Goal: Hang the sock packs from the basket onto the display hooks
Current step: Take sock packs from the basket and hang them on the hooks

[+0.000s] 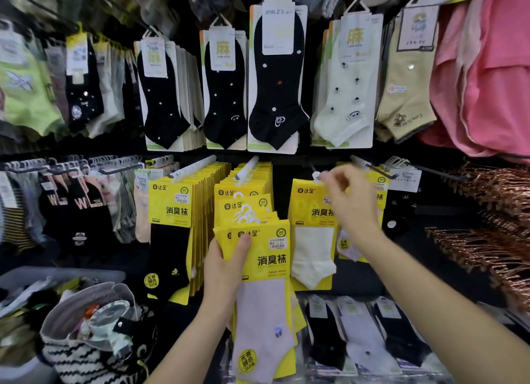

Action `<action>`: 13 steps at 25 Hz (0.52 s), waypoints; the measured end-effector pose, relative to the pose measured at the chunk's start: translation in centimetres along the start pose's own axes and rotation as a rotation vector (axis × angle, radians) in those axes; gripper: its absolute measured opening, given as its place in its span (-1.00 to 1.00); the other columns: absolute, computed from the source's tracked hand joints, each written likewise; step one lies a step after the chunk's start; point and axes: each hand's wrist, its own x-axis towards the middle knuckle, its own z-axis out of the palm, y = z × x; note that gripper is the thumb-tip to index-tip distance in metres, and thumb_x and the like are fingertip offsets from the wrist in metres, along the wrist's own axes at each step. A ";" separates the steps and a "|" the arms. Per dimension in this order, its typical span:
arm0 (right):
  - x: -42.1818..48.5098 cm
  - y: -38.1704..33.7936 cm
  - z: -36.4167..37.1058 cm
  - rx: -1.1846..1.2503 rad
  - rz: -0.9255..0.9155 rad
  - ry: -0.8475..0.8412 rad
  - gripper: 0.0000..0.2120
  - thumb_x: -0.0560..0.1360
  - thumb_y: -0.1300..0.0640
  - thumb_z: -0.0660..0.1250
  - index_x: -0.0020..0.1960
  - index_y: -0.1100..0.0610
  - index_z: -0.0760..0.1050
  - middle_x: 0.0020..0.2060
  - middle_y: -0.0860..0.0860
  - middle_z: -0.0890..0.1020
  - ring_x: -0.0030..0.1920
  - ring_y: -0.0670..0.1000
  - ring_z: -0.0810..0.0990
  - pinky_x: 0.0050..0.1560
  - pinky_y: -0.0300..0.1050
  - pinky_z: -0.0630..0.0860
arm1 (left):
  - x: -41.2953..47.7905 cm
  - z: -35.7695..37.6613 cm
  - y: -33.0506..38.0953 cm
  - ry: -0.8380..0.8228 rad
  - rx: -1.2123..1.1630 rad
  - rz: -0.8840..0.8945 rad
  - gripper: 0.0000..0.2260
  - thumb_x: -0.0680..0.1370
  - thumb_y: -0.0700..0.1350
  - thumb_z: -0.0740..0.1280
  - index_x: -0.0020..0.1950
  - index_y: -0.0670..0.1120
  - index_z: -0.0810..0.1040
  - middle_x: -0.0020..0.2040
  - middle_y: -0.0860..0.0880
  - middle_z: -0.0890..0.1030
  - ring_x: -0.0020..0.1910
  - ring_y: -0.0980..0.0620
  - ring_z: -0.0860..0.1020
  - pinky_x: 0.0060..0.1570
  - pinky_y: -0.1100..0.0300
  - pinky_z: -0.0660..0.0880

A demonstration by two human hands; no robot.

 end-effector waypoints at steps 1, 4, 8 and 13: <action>-1.7 -0.5 0.4 0.026 0.013 -0.113 -0.82 0.42 -0.08 0.38 -0.25 -0.07 0.41 -0.25 -0.05 0.51 -0.27 -0.14 0.43 -0.24 -0.19 0.38 | -0.1 0.6 0.1 -0.019 -0.008 0.002 -0.87 0.47 -0.02 0.37 -0.02 0.12 0.49 -0.11 0.15 0.65 -0.16 0.22 0.64 -0.29 0.34 0.55; -4.8 -1.1 1.4 -0.021 0.156 -0.408 -0.68 0.29 -0.22 0.43 -0.18 -0.11 0.35 -0.15 -0.15 0.49 -0.29 -0.19 0.52 -0.26 -0.23 0.42 | -0.7 2.6 0.5 -0.070 -0.009 -0.001 -0.88 0.47 -0.04 0.38 -0.04 0.09 0.49 -0.08 0.14 0.63 -0.16 0.25 0.62 -0.24 0.32 0.56; -4.3 -0.4 0.5 0.072 0.253 -0.329 -0.79 0.40 0.04 0.45 -0.16 -0.13 0.42 -0.09 -0.08 0.53 -0.28 0.00 0.63 -0.11 0.10 0.59 | -0.9 4.2 0.6 -0.107 -0.064 -0.064 -0.89 0.49 -0.05 0.37 -0.04 0.06 0.47 -0.08 0.14 0.61 -0.17 0.28 0.60 -0.32 0.37 0.52; -3.7 0.1 -1.0 0.060 0.188 -0.355 -0.87 0.43 0.08 0.43 -0.18 -0.12 0.51 -0.17 -0.09 0.56 -0.23 -0.17 0.54 -0.22 -0.23 0.50 | -1.0 5.2 0.4 -0.105 -0.088 -0.051 -0.90 0.49 -0.02 0.36 -0.03 0.11 0.49 -0.04 0.17 0.61 -0.11 0.26 0.61 -0.27 0.38 0.52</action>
